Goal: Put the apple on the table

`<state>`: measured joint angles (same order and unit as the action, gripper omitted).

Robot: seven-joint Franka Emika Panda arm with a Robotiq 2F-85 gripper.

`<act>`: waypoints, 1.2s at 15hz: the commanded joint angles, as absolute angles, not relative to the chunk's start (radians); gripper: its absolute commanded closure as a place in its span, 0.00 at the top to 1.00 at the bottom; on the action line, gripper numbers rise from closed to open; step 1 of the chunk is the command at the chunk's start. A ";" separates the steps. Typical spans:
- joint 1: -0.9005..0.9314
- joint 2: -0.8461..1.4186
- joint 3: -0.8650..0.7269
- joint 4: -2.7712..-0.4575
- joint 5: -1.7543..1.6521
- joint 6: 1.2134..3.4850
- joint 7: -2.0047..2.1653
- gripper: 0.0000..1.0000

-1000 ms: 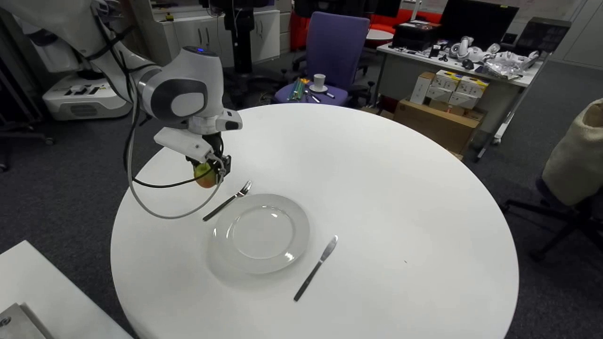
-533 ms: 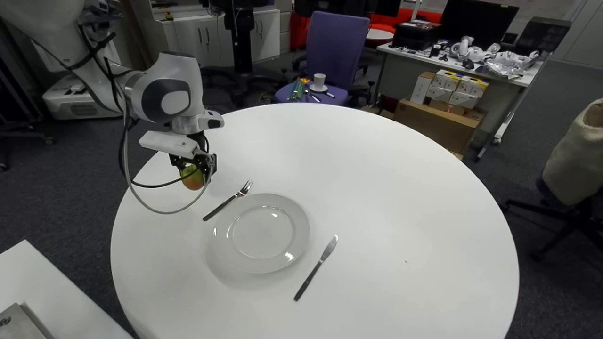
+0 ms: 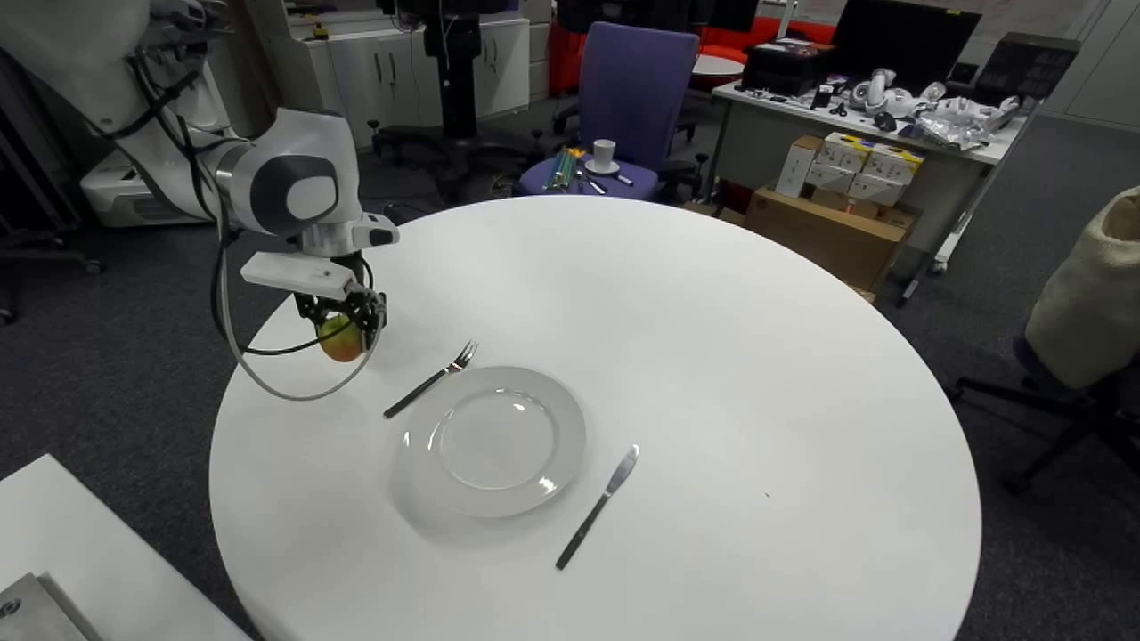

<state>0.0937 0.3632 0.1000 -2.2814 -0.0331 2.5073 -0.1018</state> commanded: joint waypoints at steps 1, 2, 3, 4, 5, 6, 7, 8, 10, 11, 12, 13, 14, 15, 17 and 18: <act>0.098 0.365 0.092 -2.293 -0.056 2.494 -0.092 0.49; 0.098 0.373 0.088 -2.296 -0.062 2.499 -0.092 0.49; 0.097 0.382 0.083 -2.298 -0.068 2.501 -0.093 0.49; 0.095 0.392 0.079 -2.300 -0.073 2.503 -0.095 0.49; 0.093 0.401 0.075 -2.298 -0.077 2.503 -0.095 0.49; 0.091 0.410 0.073 -2.296 -0.076 2.502 -0.097 0.49; 0.089 0.418 0.070 -2.291 -0.076 2.499 -0.098 0.49; 0.088 0.425 0.067 -2.289 -0.076 2.499 -0.099 0.49; 0.084 0.436 0.063 -2.286 -0.073 2.498 -0.101 0.49; 0.082 0.440 0.063 -2.283 -0.069 2.496 -0.102 0.49; 0.080 0.443 0.062 -2.282 -0.068 2.494 -0.103 0.49; 0.080 0.447 0.061 -2.281 -0.068 2.494 -0.103 0.49; 0.079 0.447 0.060 -2.280 -0.068 2.494 -0.103 0.49; 0.079 0.447 0.060 -2.279 -0.068 2.494 -0.103 0.49; 0.079 0.449 0.057 -2.279 -0.069 2.494 -0.101 0.49; 0.078 0.449 0.056 -2.279 -0.068 2.494 -0.102 0.49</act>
